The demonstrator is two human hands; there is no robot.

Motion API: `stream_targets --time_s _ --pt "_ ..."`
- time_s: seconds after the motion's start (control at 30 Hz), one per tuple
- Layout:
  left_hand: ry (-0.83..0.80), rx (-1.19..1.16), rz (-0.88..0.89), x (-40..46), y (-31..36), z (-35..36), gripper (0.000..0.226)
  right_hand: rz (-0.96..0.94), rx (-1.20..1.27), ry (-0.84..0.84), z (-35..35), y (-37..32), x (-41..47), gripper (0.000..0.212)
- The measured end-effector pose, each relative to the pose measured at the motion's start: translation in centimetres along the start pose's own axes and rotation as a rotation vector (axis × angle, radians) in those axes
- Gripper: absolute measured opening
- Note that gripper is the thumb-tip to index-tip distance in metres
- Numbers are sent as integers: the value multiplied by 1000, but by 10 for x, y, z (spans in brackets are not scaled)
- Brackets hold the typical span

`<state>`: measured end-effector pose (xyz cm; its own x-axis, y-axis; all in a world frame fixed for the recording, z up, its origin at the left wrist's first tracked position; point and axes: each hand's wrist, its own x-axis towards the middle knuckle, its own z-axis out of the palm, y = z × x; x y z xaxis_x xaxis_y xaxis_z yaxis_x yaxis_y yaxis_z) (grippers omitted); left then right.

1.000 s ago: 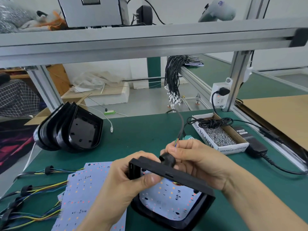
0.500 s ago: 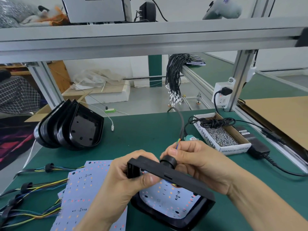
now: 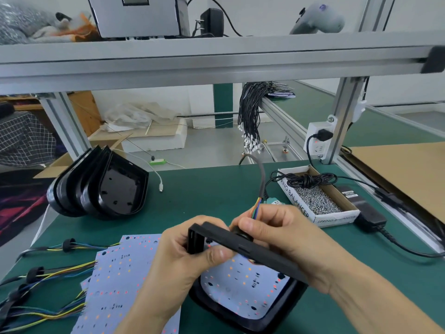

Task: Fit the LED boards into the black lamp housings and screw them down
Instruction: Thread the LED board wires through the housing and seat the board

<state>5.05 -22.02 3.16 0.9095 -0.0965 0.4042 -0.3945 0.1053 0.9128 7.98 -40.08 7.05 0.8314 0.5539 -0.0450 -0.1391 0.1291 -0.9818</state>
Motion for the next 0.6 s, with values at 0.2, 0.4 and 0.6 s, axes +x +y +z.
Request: stream_targets --time_s 0.2,0.4,0.6 --pt "-8 13 1 -3 5 -2 32 101 142 34 6 4 0 19" --pt "-3 -44 -29 -4 5 -1 18 -16 158 150 5 11 -3 19" --pt "121 -61 -57 -2 1 -1 26 -238 -96 47 -4 17 -14 66"
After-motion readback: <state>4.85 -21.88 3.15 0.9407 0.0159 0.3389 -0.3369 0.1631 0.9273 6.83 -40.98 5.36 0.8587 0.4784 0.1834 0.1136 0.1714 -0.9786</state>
